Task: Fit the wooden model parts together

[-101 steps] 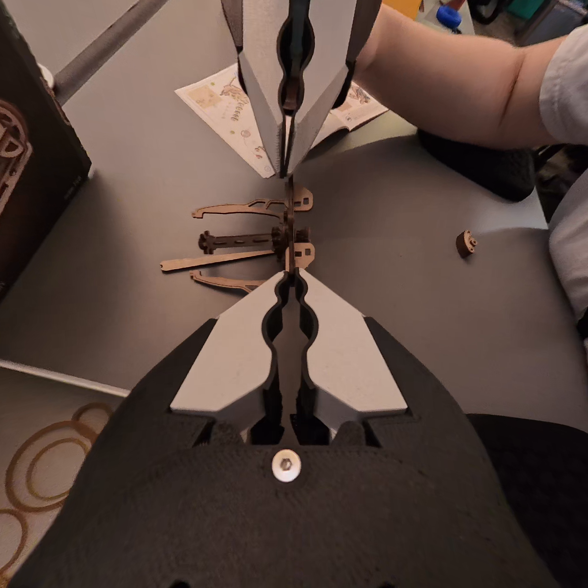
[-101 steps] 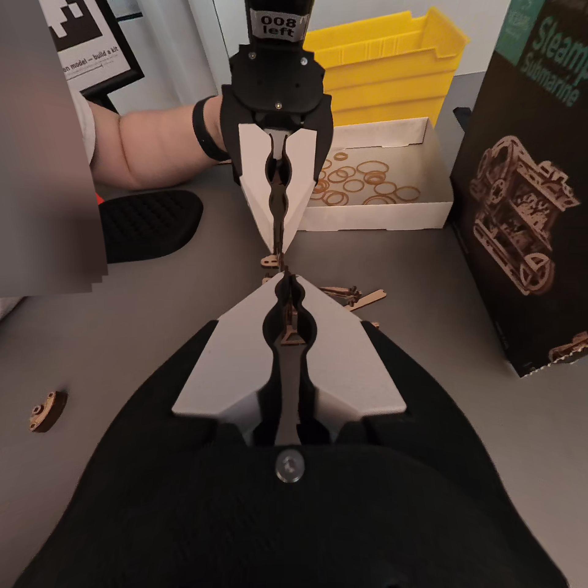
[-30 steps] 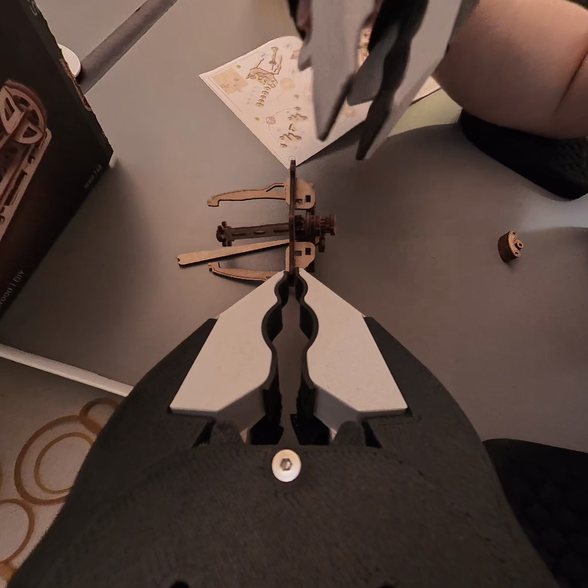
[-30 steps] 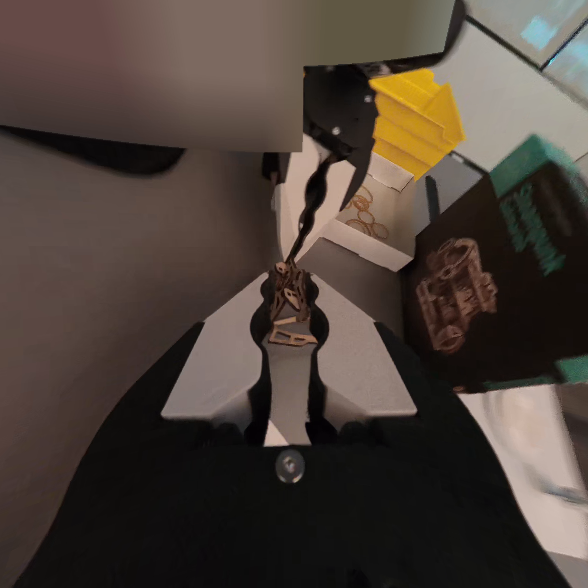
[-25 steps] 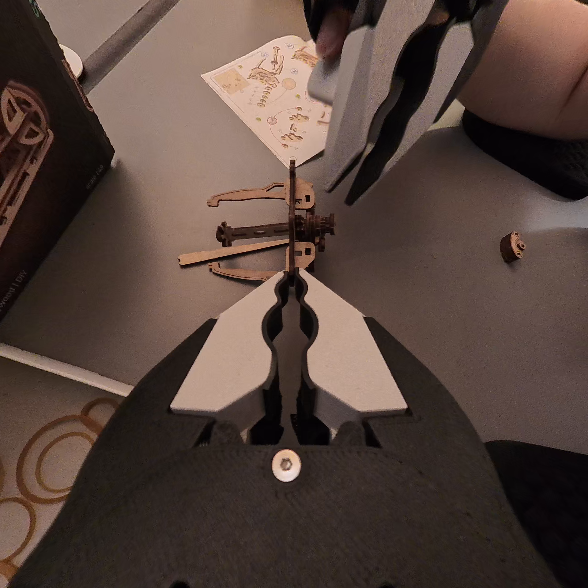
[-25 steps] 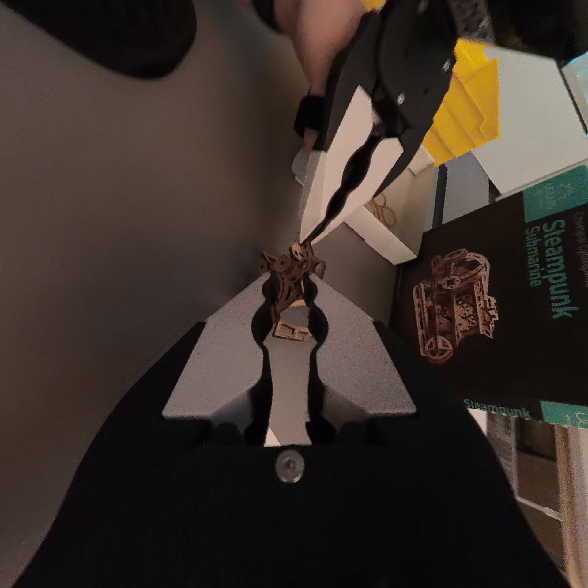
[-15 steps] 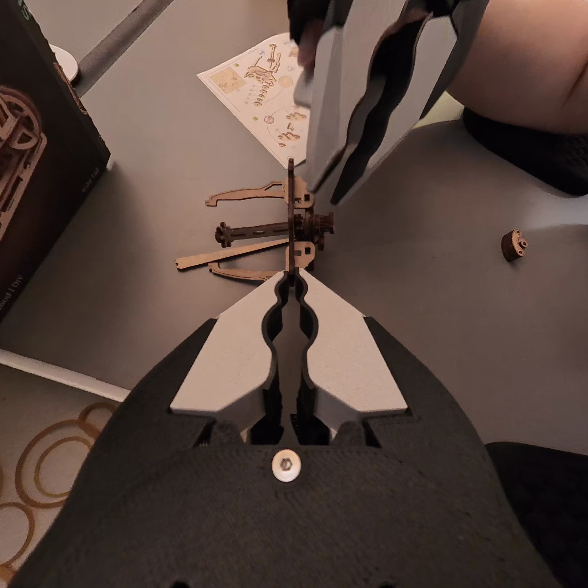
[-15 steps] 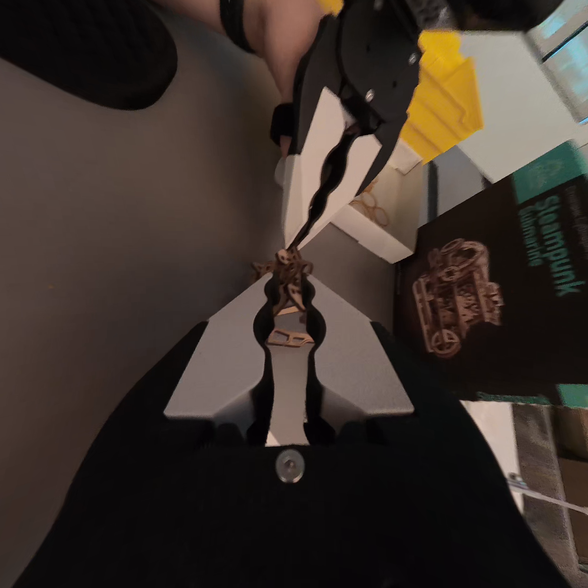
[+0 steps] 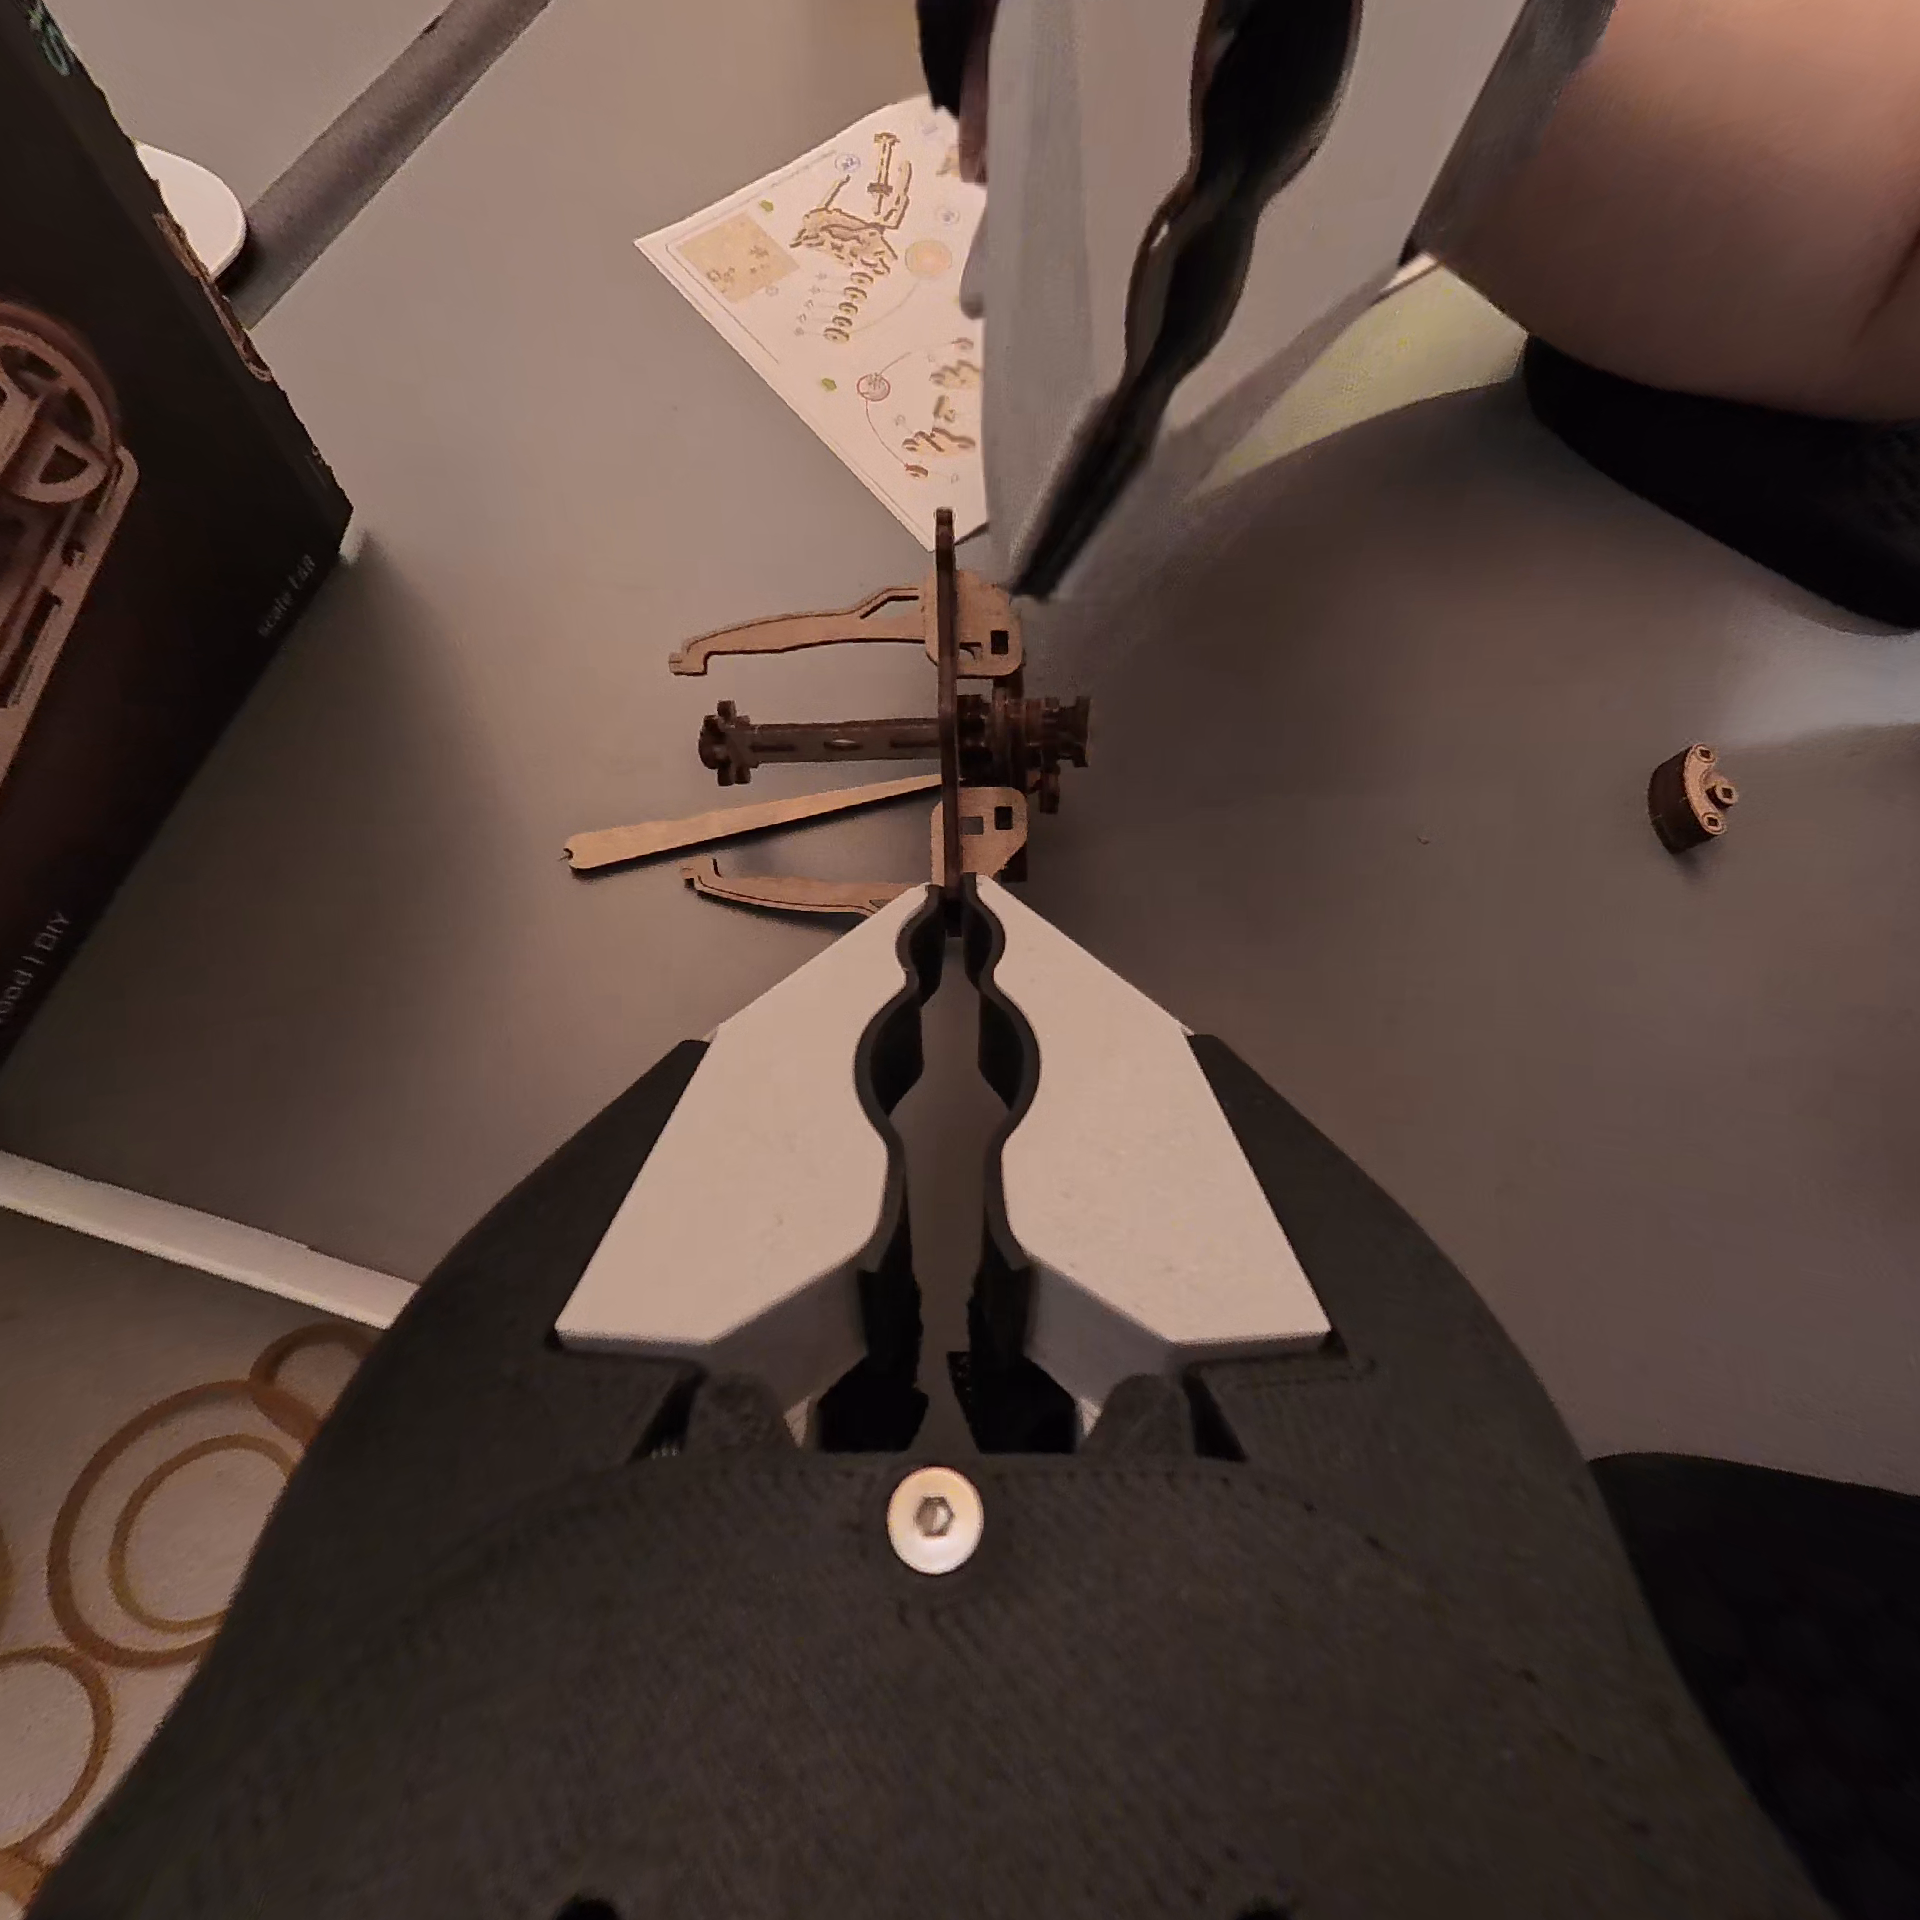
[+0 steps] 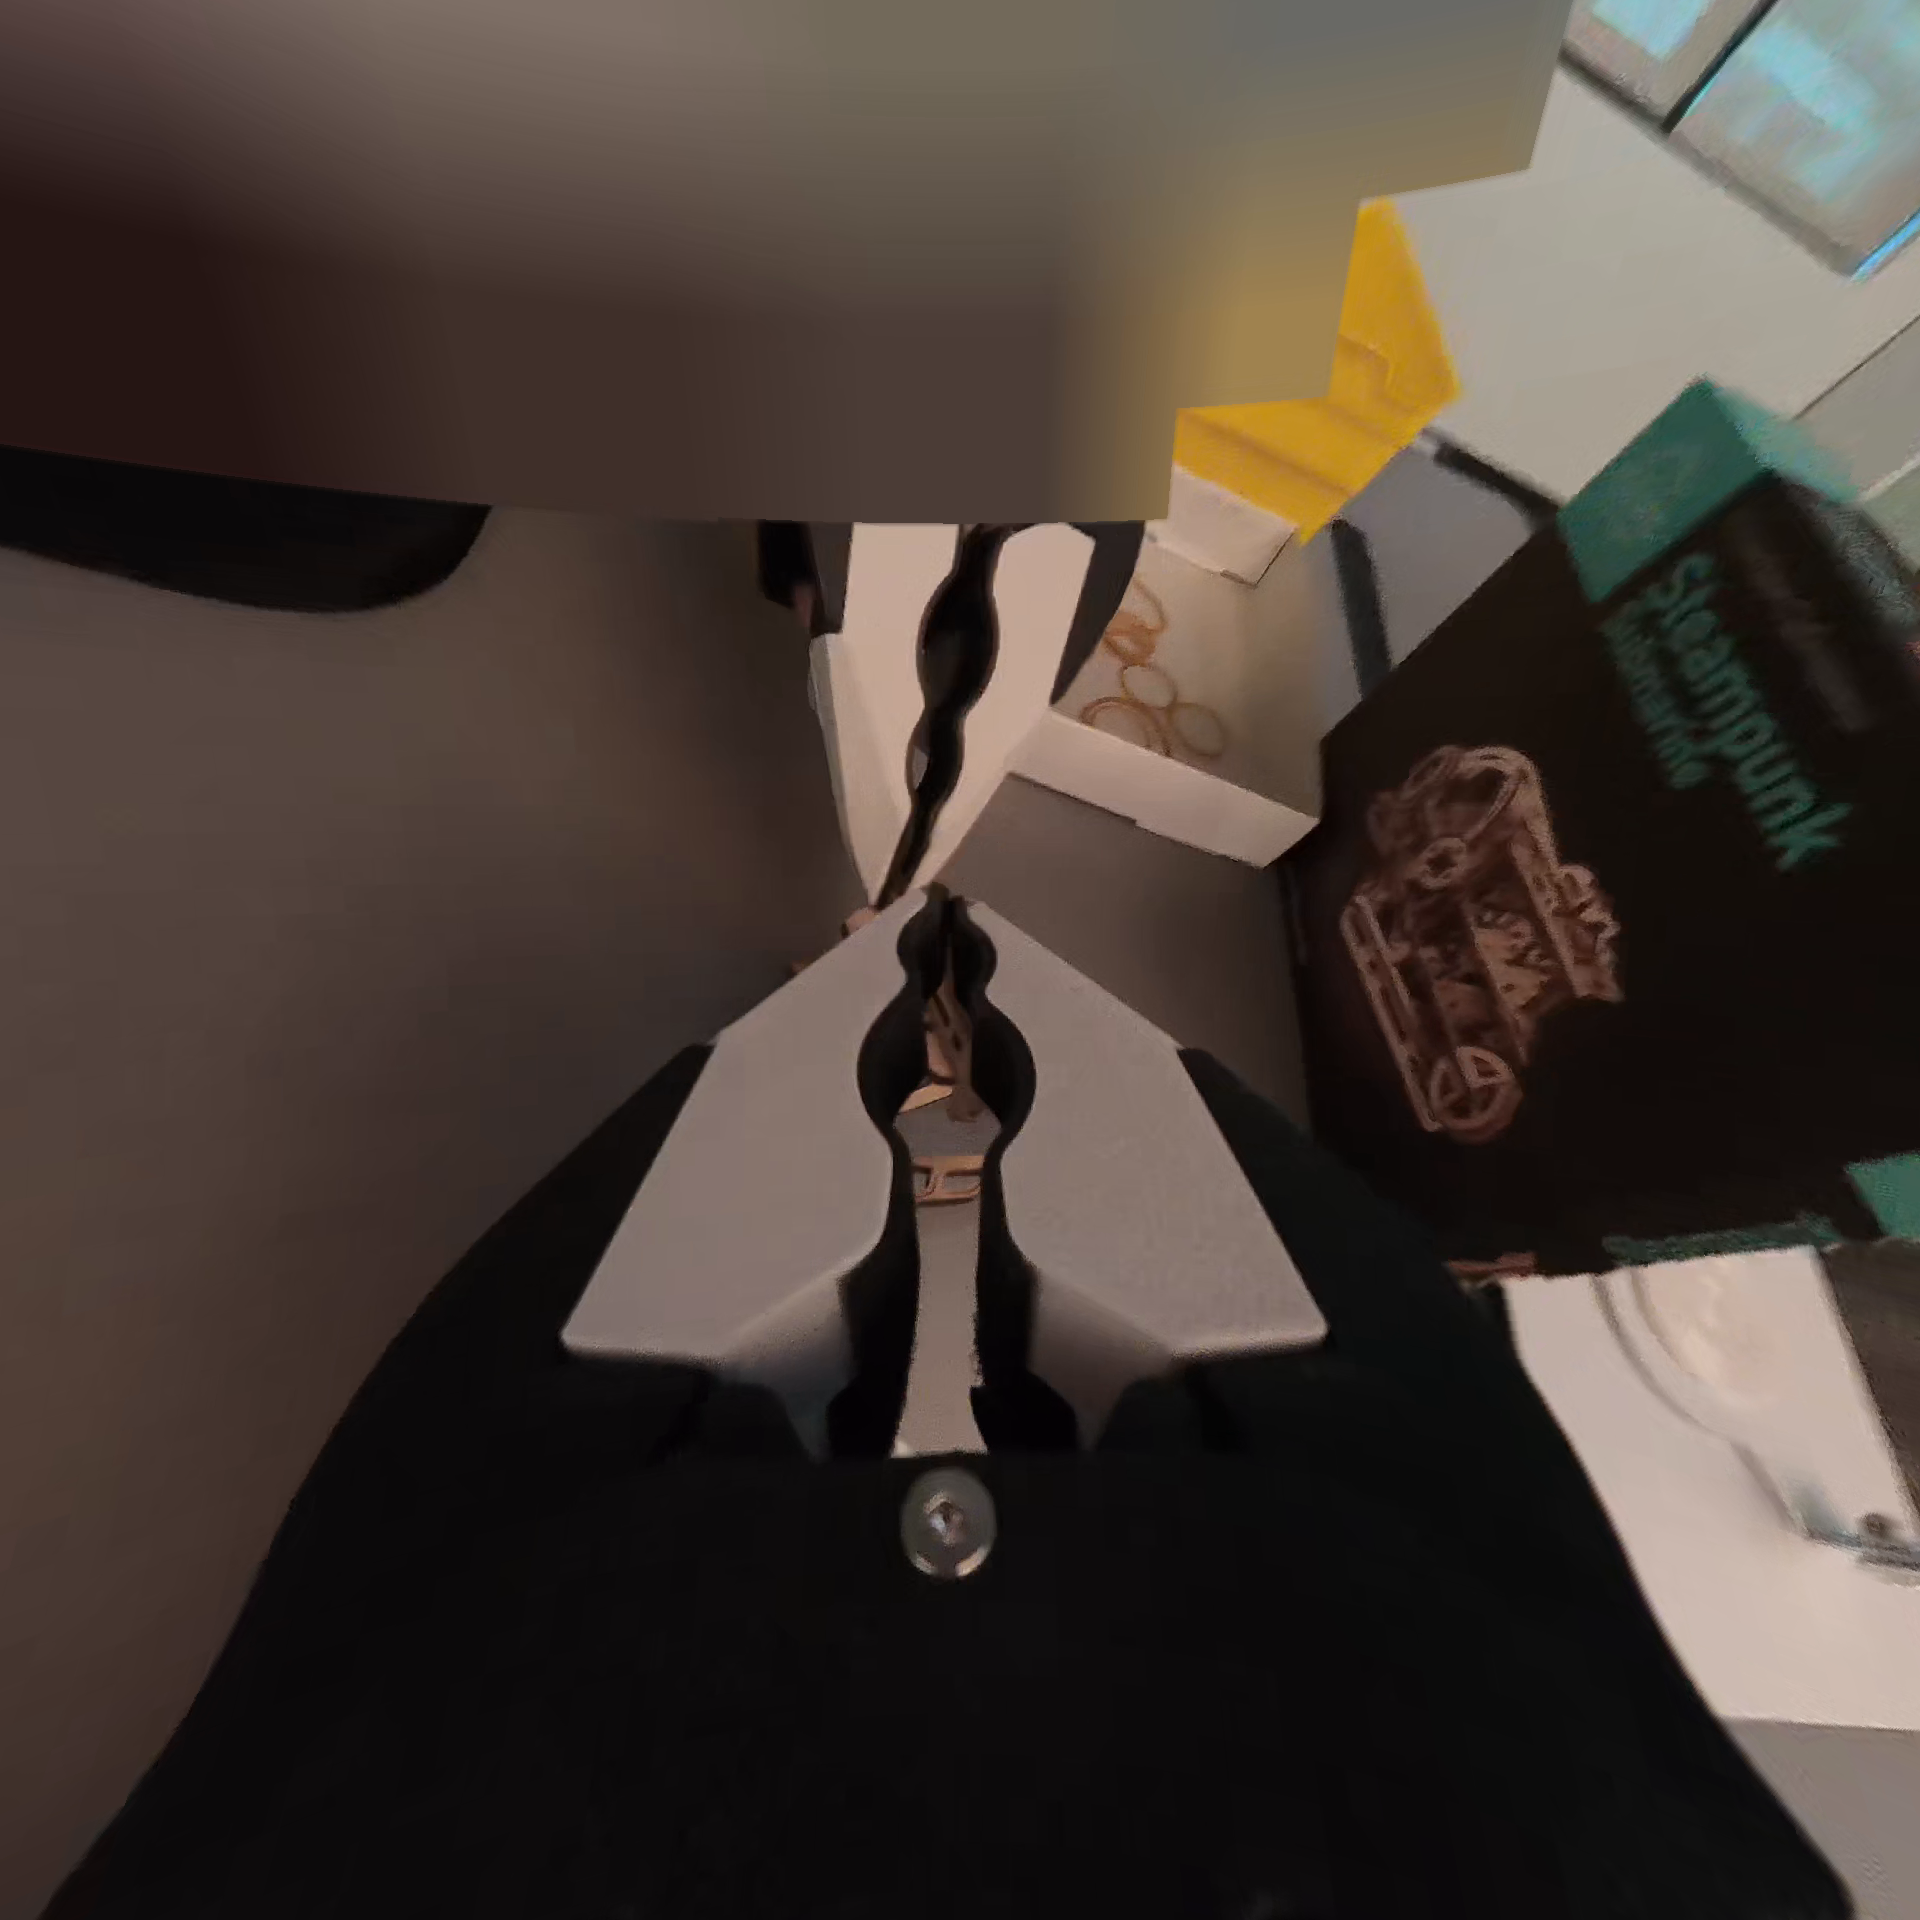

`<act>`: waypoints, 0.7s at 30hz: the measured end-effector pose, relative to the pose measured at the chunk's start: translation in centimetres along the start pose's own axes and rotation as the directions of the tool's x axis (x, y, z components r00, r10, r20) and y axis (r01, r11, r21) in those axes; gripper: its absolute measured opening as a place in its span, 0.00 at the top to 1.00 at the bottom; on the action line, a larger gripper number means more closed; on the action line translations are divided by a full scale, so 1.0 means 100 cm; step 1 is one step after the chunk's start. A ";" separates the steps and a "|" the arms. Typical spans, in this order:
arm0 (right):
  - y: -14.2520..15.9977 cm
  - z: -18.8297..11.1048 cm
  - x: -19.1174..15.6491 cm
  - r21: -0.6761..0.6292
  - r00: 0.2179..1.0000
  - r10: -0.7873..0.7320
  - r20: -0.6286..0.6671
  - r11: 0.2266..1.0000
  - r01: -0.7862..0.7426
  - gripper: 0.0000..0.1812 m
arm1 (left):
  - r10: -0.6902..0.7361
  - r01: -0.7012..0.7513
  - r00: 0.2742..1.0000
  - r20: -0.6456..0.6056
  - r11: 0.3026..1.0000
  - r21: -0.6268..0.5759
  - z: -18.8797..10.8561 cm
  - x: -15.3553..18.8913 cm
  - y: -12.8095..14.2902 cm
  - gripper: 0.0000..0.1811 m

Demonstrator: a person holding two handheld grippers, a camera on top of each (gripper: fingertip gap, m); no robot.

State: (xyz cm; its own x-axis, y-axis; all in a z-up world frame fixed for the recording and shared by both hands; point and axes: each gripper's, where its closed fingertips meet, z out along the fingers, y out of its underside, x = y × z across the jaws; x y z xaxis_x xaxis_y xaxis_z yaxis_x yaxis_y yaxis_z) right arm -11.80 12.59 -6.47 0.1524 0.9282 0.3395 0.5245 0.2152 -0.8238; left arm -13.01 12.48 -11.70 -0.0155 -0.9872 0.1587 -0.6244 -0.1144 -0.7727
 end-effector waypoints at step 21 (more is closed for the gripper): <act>0.024 0.002 -0.008 -0.119 0.971 0.216 0.106 0.972 -0.204 1.00 | -0.012 0.012 1.000 -0.002 1.000 -0.002 0.001 0.001 0.000 1.00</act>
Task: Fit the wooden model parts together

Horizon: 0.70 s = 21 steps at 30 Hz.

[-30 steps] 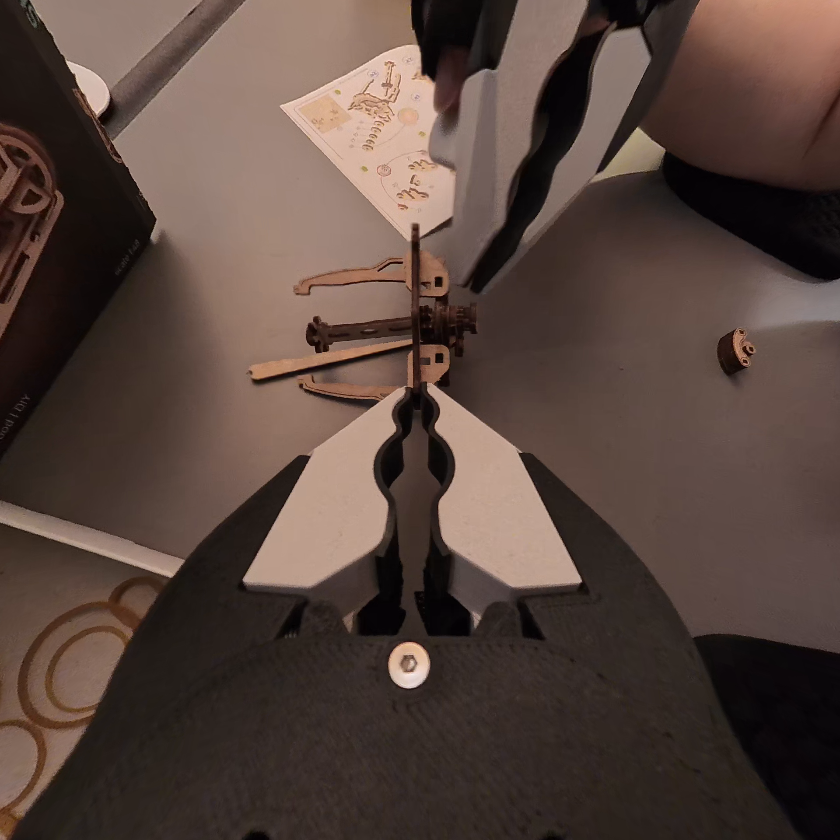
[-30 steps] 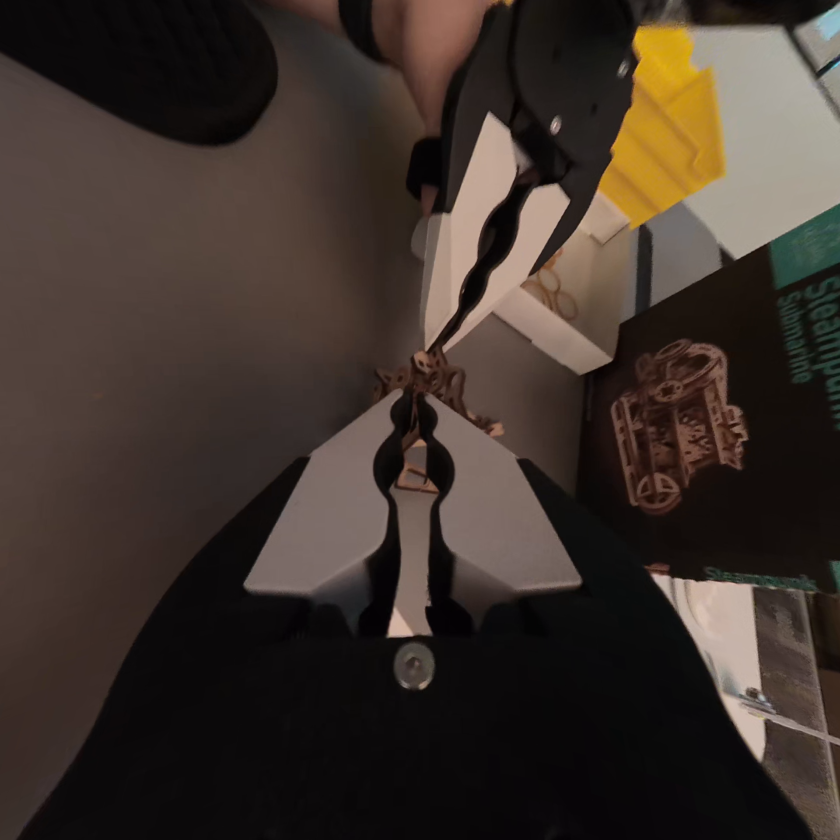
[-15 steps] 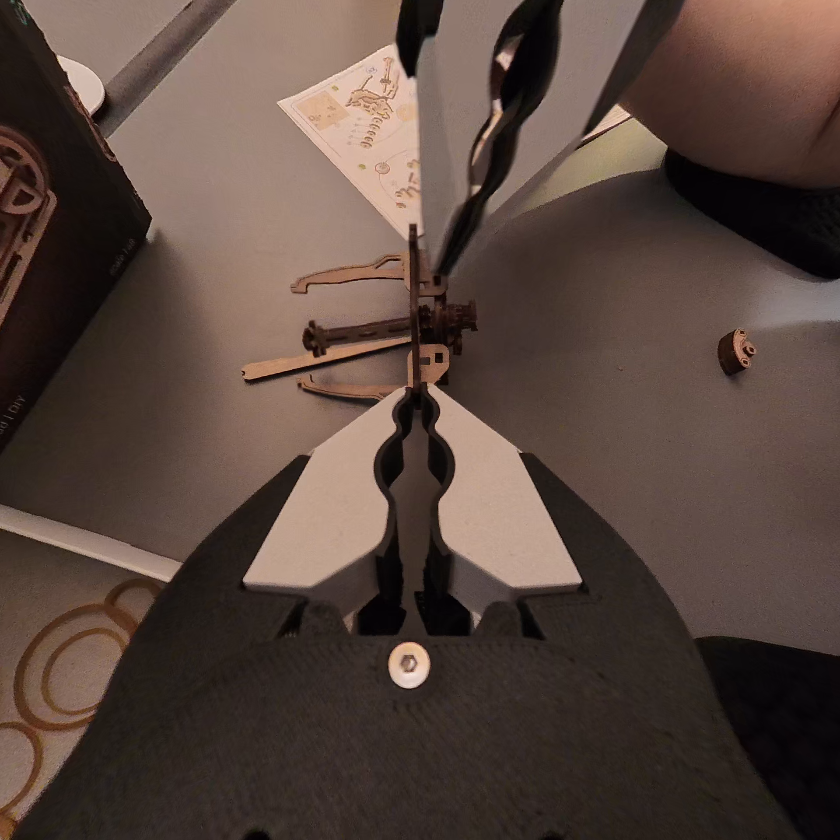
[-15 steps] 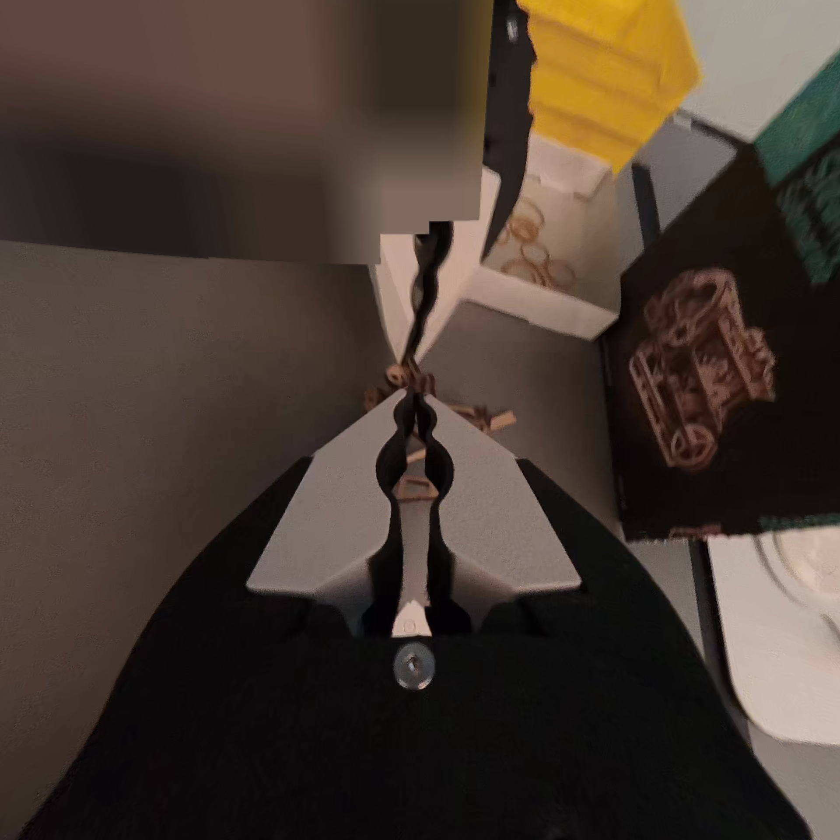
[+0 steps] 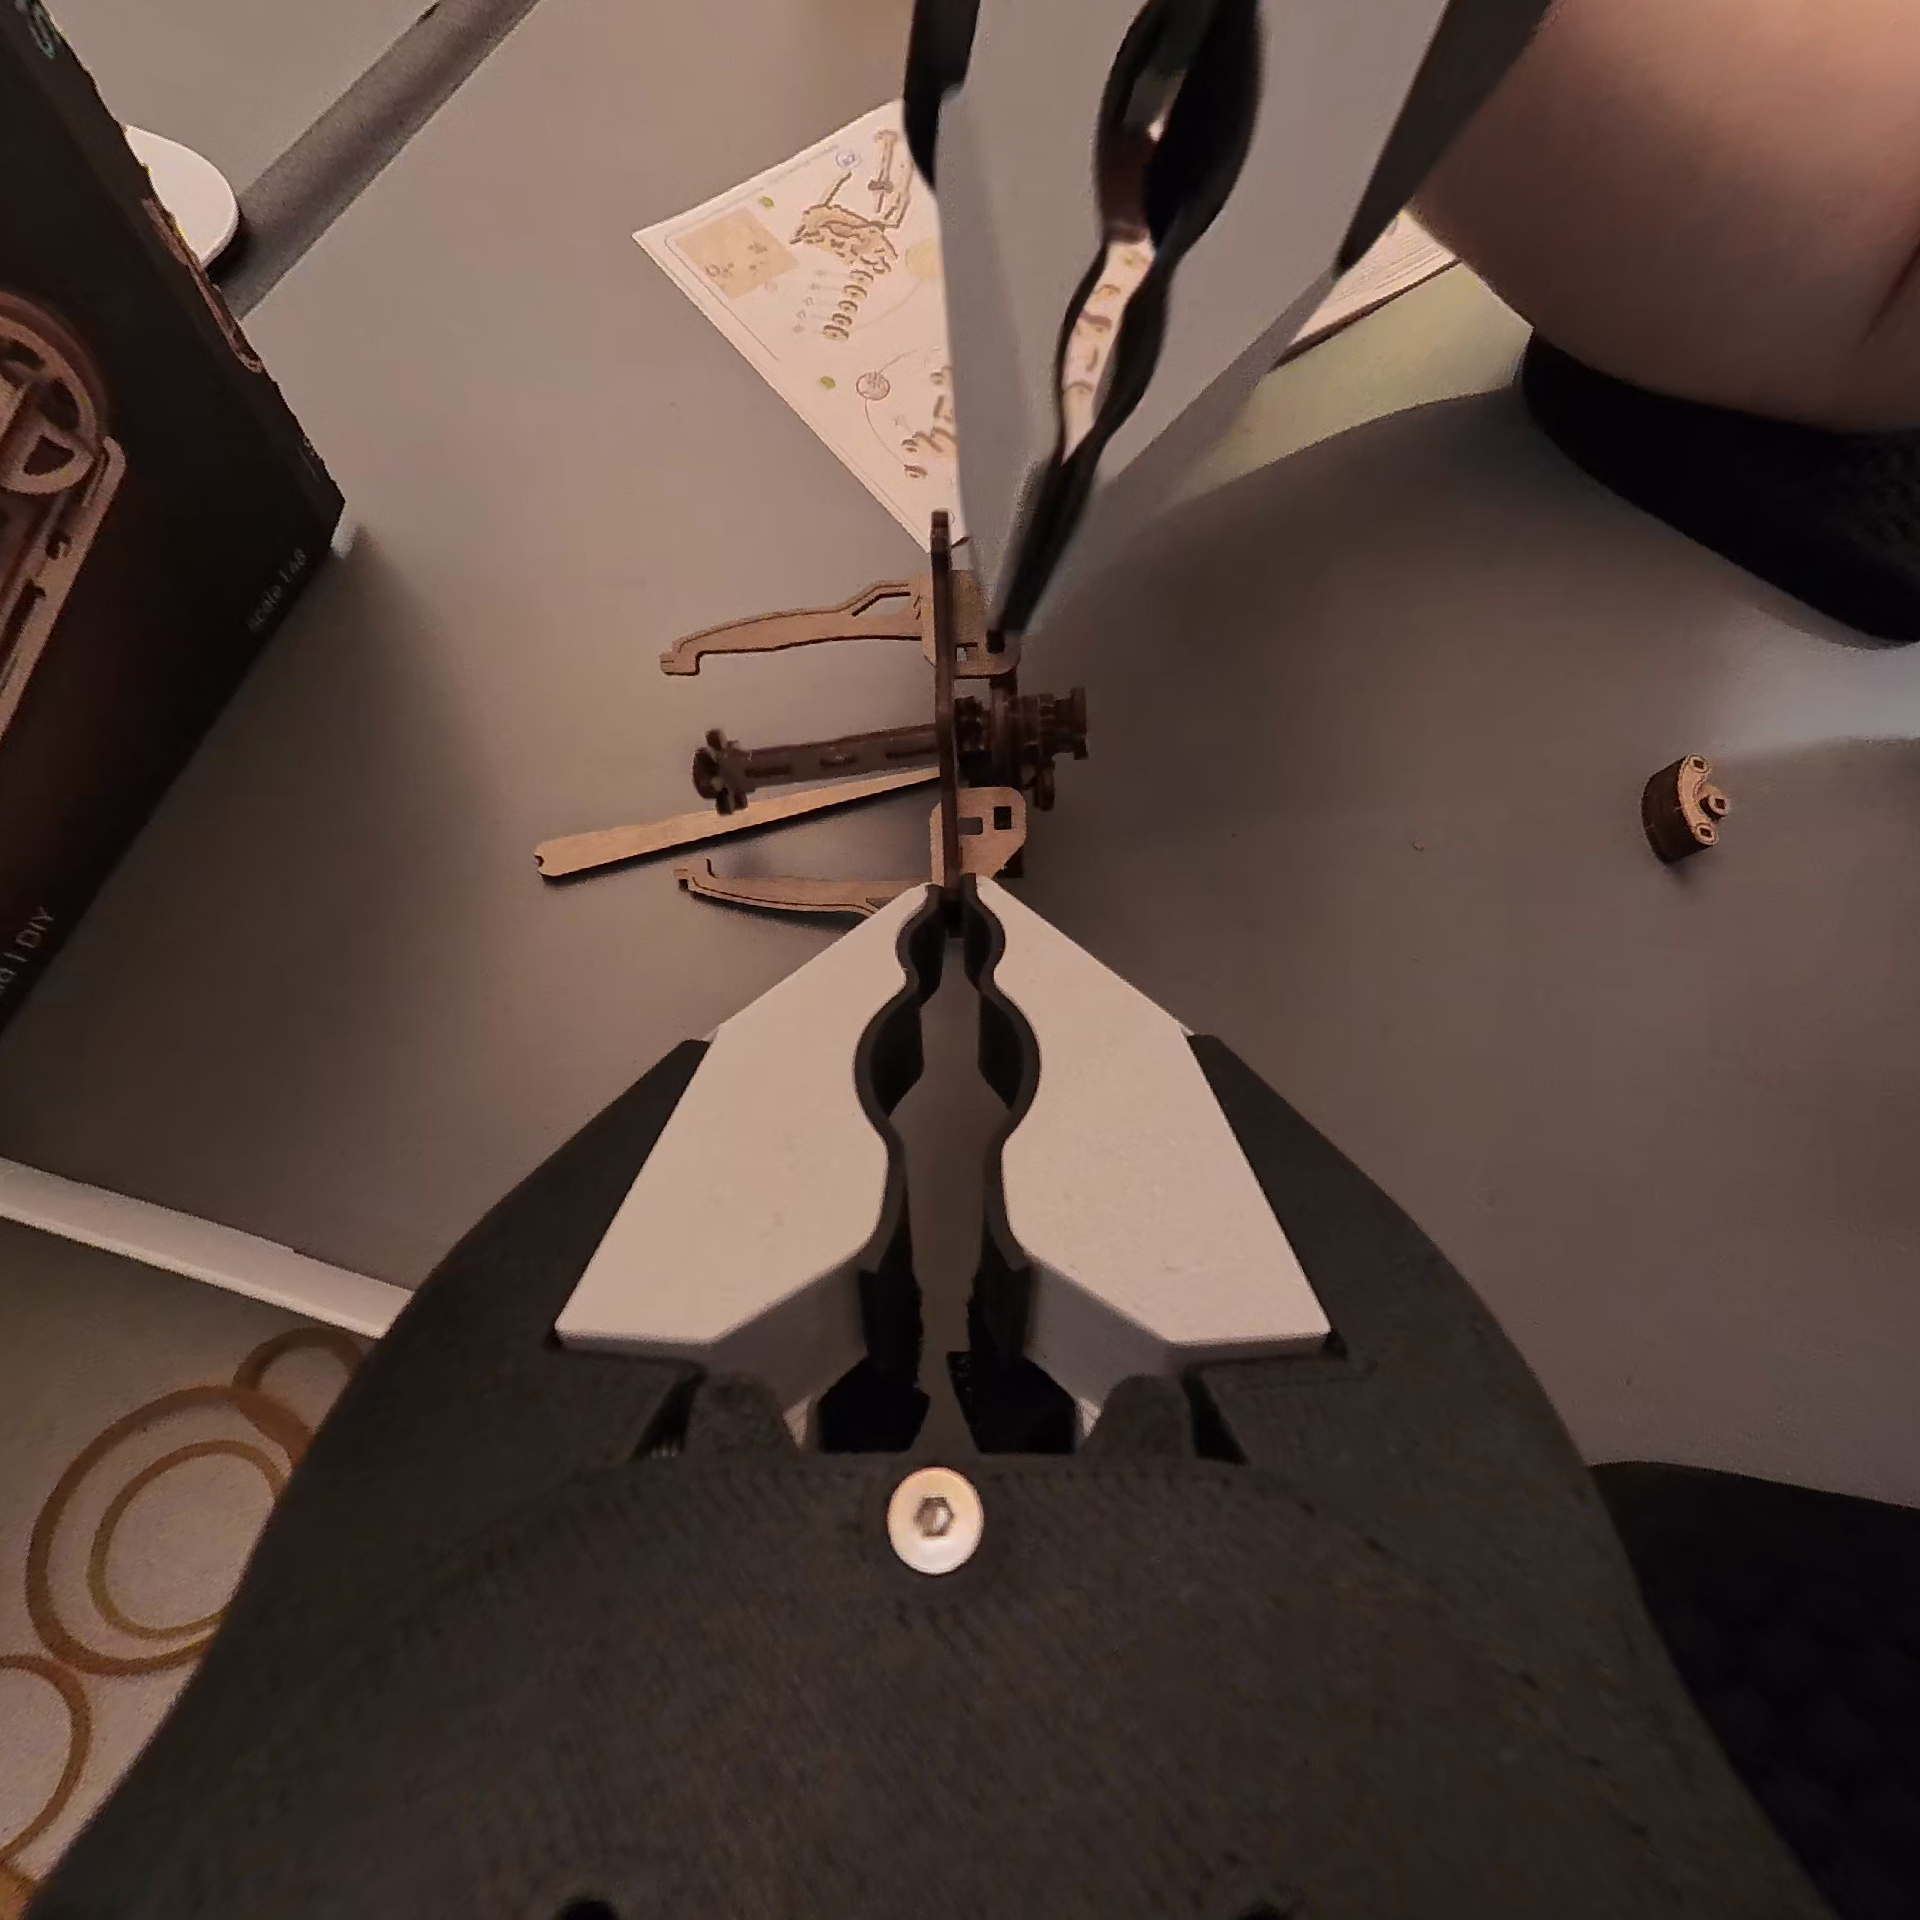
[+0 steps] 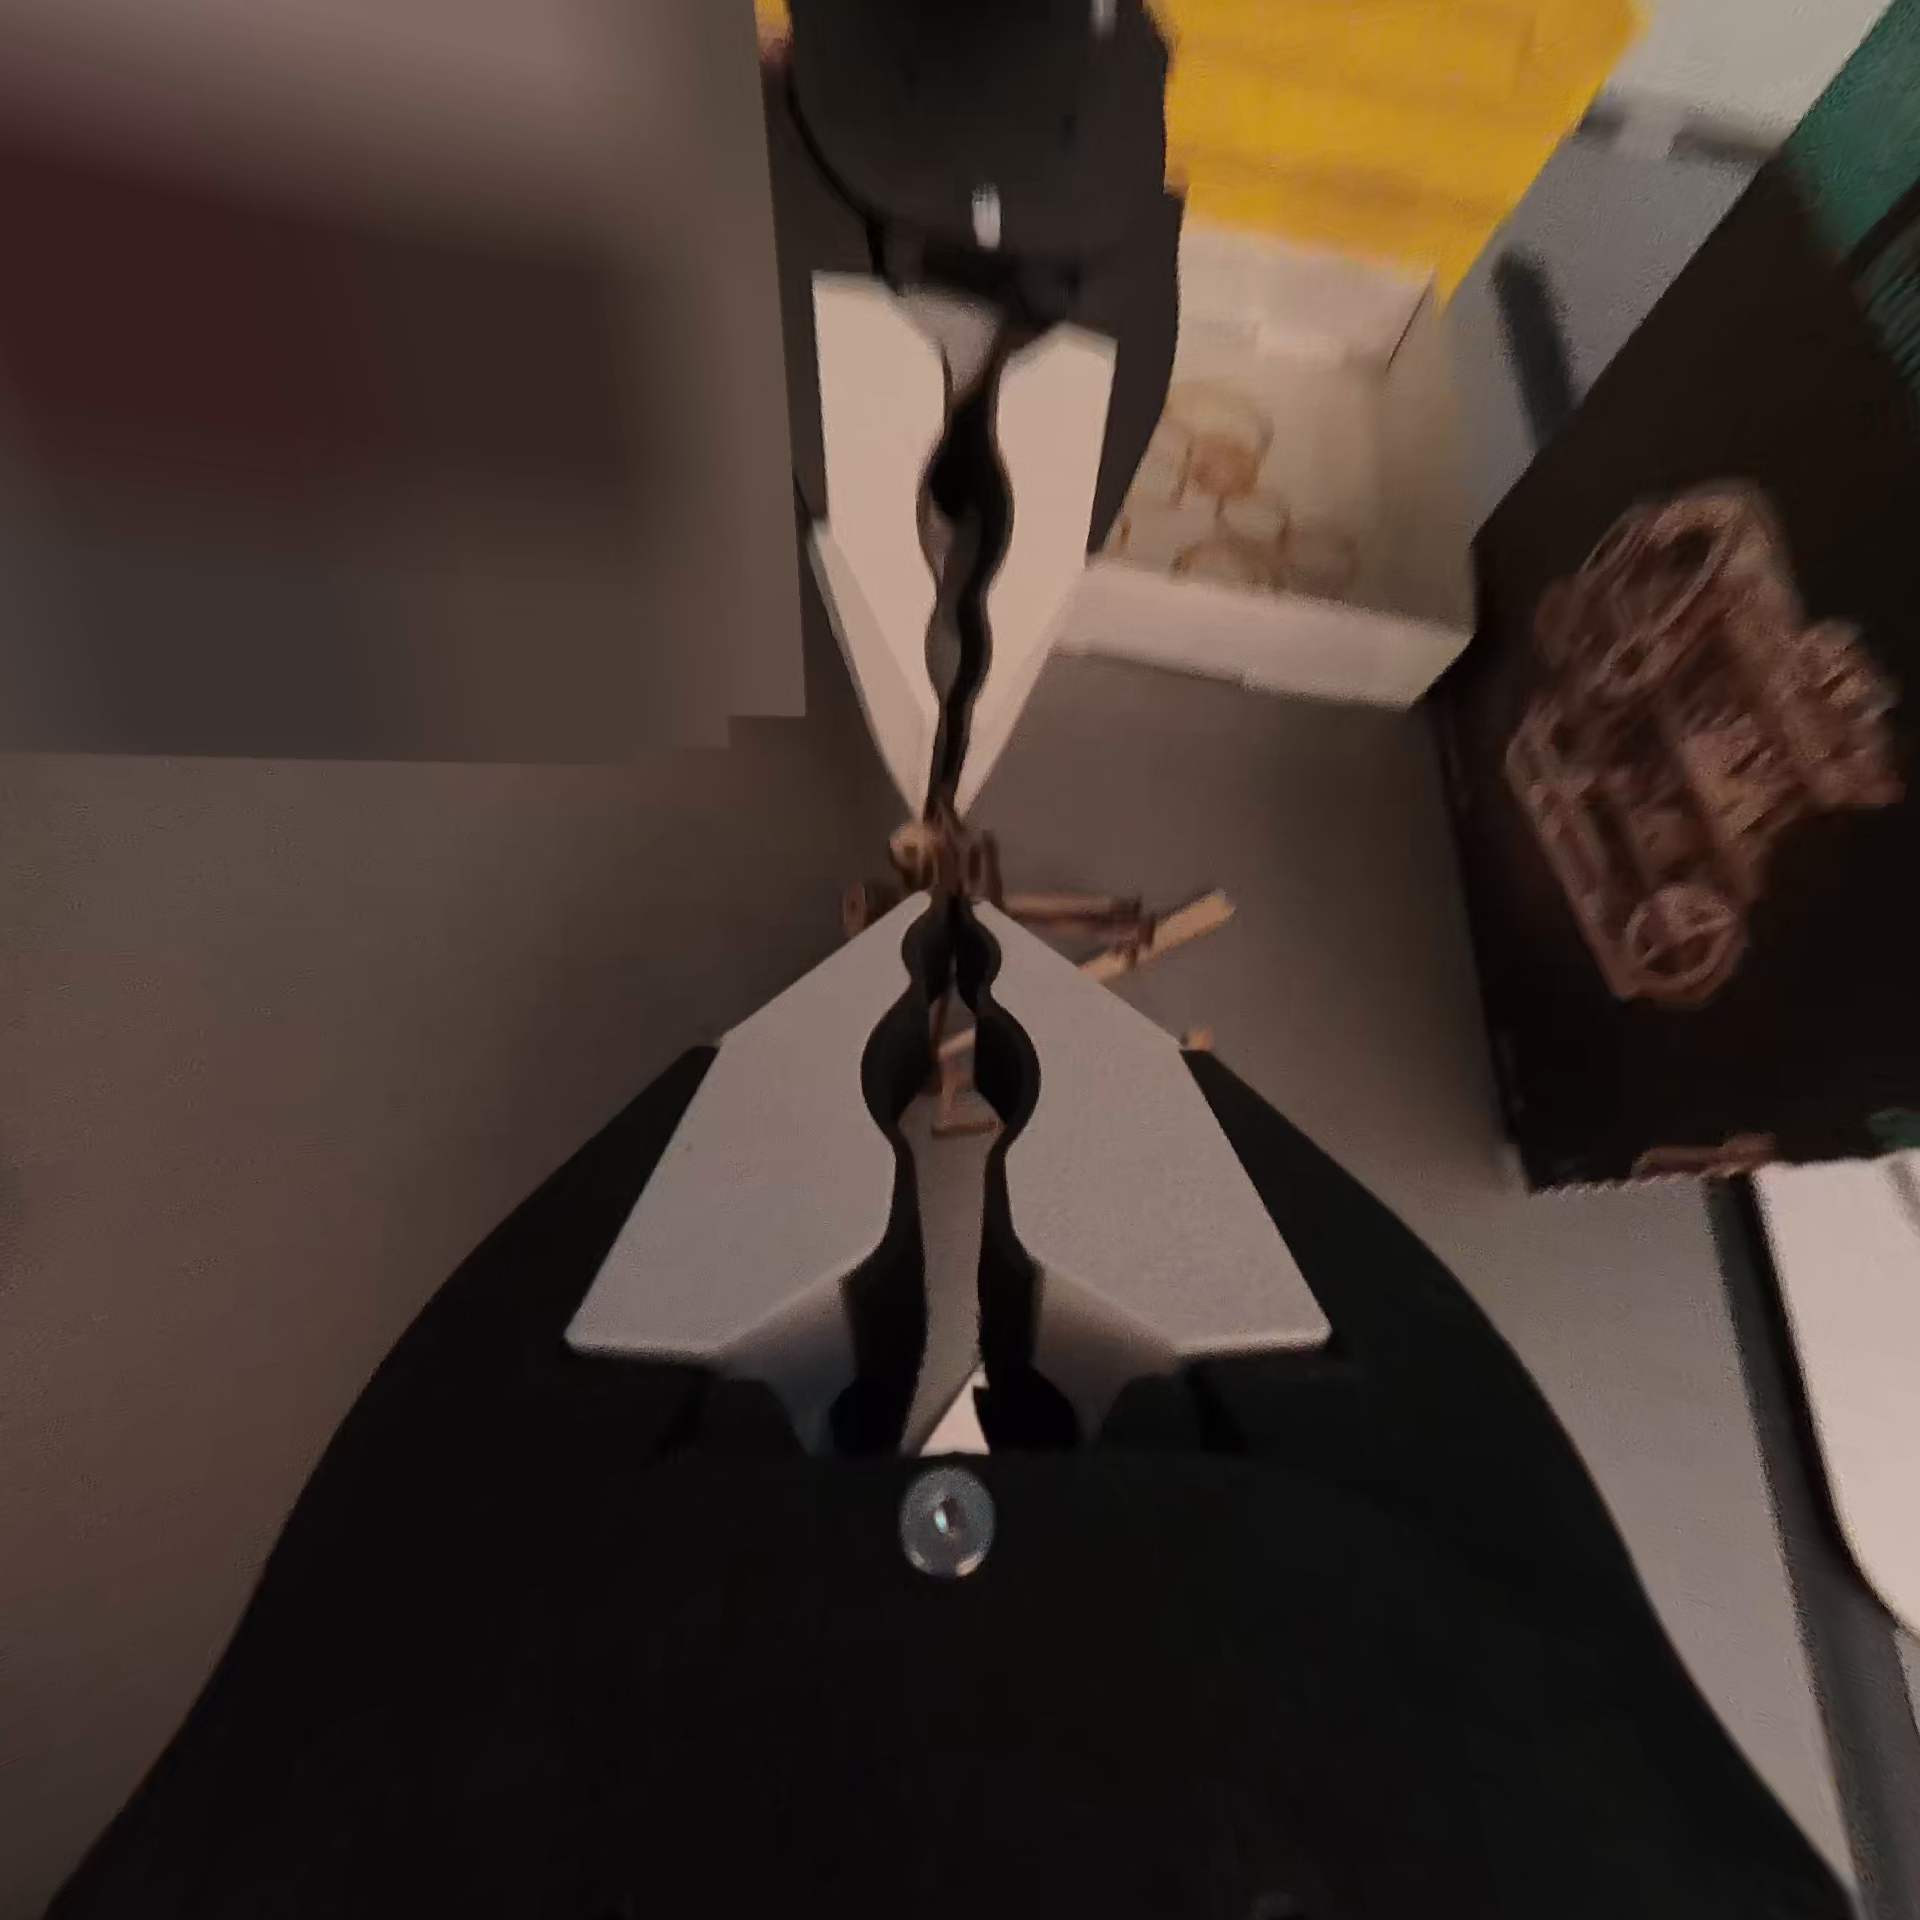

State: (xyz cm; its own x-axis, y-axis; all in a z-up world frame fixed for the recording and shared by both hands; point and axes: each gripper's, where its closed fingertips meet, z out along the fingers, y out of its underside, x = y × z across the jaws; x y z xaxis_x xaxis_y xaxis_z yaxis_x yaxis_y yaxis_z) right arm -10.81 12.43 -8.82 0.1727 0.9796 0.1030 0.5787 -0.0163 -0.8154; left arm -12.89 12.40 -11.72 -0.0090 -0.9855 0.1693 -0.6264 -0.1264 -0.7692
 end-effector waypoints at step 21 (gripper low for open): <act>-0.006 -0.005 -0.004 0.038 1.000 -0.008 0.011 0.999 0.007 1.00 | 0.004 -0.004 1.000 0.006 1.000 -0.002 0.000 0.001 -0.001 1.00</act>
State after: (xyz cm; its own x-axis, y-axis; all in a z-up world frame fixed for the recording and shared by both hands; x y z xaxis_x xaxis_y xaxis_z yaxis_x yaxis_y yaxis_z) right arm -10.86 12.00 -8.08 0.1591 0.9819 0.1028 0.5492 -0.0015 -0.8357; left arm -12.77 12.32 -11.62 -0.0071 -0.9867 0.1627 -0.6281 -0.1222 -0.7685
